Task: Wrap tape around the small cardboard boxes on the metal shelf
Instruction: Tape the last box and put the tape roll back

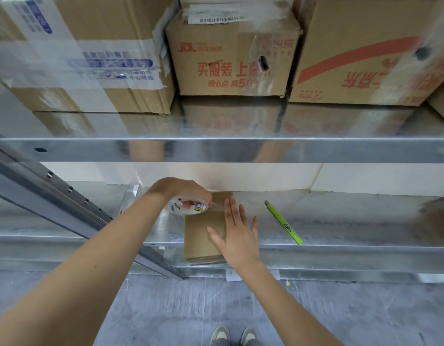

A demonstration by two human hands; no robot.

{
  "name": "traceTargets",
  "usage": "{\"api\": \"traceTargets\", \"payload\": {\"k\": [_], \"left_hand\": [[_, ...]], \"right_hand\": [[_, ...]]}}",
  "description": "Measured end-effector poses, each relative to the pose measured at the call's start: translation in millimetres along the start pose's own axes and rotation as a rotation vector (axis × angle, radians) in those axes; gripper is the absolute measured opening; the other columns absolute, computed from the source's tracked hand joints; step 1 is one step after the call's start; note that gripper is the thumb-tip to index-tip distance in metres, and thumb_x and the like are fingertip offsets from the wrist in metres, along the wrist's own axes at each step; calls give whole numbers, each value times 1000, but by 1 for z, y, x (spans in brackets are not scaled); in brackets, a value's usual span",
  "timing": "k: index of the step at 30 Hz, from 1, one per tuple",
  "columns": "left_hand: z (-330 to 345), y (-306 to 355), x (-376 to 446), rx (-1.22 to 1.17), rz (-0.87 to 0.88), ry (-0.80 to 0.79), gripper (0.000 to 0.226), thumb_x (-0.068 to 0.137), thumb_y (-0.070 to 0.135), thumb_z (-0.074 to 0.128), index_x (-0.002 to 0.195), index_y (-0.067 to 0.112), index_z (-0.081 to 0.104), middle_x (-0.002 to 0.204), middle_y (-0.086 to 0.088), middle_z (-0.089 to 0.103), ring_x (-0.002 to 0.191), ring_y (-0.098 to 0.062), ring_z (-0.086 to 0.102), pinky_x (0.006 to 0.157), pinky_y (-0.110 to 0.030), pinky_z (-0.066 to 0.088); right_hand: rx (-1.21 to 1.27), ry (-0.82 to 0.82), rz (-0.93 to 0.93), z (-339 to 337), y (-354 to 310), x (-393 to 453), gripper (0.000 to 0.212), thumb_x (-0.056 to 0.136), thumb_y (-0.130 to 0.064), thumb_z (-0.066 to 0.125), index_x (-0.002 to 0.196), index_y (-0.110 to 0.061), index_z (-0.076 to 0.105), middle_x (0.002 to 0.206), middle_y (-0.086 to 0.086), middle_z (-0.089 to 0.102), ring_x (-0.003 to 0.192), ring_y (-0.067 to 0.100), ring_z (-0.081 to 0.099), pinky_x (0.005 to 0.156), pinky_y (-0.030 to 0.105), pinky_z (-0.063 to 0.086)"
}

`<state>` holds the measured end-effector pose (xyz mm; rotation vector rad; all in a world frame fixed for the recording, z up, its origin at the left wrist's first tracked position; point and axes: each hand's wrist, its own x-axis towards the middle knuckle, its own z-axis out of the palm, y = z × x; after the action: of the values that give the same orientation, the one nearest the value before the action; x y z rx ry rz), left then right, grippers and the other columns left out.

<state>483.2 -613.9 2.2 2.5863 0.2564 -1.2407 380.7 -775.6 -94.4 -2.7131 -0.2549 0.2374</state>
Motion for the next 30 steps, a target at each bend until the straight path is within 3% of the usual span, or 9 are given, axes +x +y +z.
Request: {"api": "traceTargets", "payload": {"k": [5,8,10,14,18,21,25,27,30], "left_hand": [[3,0,3,14,80,4,32,69,52,58,81,23,48,82,-1,48,67,-20,40,71,-33,31],[3,1,3,-29,129,-34,28,73,45,58,88,22,55,91,-2,54,72,-21,49,73,-28,40],[2,1,6,-44,147,-25,26,81,43,60,92,20,58,90,-2,56,71,-18,53,73,-25,41],[3,4,6,-122,133,-6,13,90,27,63,96,16,60,94,-5,60,77,-19,57,60,-22,44],[4,5,7,-129,136,9,12,90,25,63,95,15,61,97,-8,60,87,-24,55,61,-22,44],[4,2,9,-133,142,14,12,88,28,65,81,19,63,80,-1,62,70,-16,59,59,-23,45],[4,1,12,-118,148,23,13,88,29,65,88,16,64,81,-1,62,72,-18,59,60,-23,47],[4,1,11,-123,149,17,14,89,28,64,91,15,64,86,-3,62,74,-19,59,61,-23,48],[4,2,10,-131,155,20,11,89,26,64,92,16,63,85,-3,62,65,-12,56,60,-22,47]], "right_hand": [[53,-31,-61,-5,5,3,82,93,-68,25,155,-23,-5,162,-10,-12,149,14,-6,117,52,-8],[121,161,-20,-17,30,8,69,100,-46,39,154,-10,15,161,6,15,147,21,22,119,45,14],[85,225,171,-27,60,13,57,100,-34,45,148,-5,33,155,13,31,140,28,34,112,41,30],[-77,-11,498,-32,105,12,45,98,-38,47,131,-9,42,134,12,42,123,31,40,93,43,44],[-322,-53,416,-30,120,11,30,100,-28,41,124,-10,45,125,8,46,114,27,45,82,35,45],[-346,-98,352,-34,122,16,27,97,-7,40,124,-5,43,121,12,50,109,31,52,78,36,45],[167,-27,398,-47,110,19,9,96,-5,41,99,1,47,101,25,57,85,35,54,64,36,31],[426,-10,404,-59,95,18,14,98,-9,42,93,2,50,82,19,56,71,29,49,59,33,27],[653,-99,326,-78,65,12,17,99,-13,46,83,-9,53,63,5,48,52,21,43,51,29,34]]}}
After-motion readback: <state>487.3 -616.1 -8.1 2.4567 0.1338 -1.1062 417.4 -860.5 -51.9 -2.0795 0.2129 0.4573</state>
